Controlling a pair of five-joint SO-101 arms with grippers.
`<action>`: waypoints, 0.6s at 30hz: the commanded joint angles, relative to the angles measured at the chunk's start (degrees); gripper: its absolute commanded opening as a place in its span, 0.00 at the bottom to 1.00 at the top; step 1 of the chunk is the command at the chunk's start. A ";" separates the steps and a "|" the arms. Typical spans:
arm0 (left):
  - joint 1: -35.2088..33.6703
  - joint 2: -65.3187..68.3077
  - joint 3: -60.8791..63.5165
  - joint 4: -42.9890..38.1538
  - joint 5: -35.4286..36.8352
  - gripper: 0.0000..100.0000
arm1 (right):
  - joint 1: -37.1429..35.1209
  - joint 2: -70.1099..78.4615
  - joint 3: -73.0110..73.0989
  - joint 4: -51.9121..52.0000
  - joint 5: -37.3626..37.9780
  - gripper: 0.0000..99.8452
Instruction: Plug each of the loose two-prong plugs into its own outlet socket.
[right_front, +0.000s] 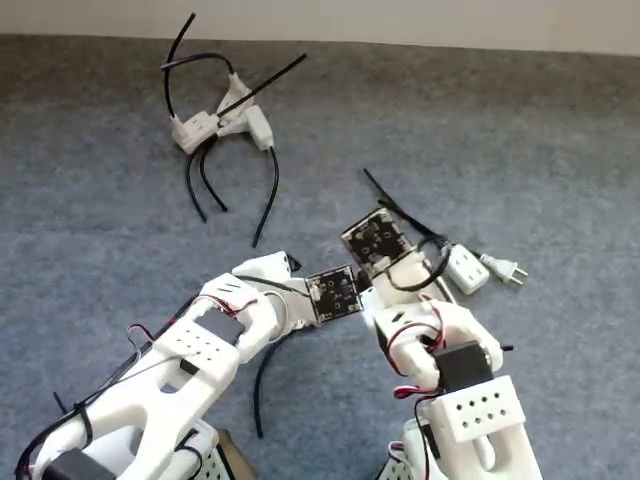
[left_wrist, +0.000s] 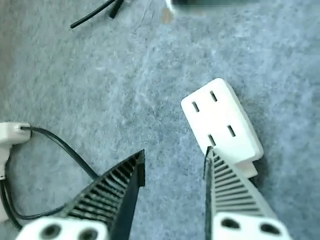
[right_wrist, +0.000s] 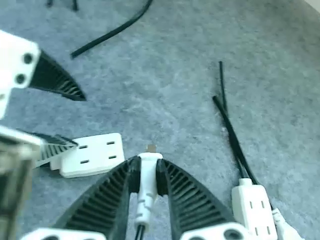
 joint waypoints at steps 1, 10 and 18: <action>-1.54 -0.66 -1.71 0.18 4.57 0.21 | 3.30 -0.04 -1.45 -1.27 -0.79 0.01; -8.84 -0.75 -11.03 0.18 11.96 0.21 | 4.09 0.31 -3.21 -1.01 -4.66 0.01; -23.16 -0.75 -16.66 0.18 11.96 0.21 | 4.09 0.40 -3.21 -1.01 -4.66 0.01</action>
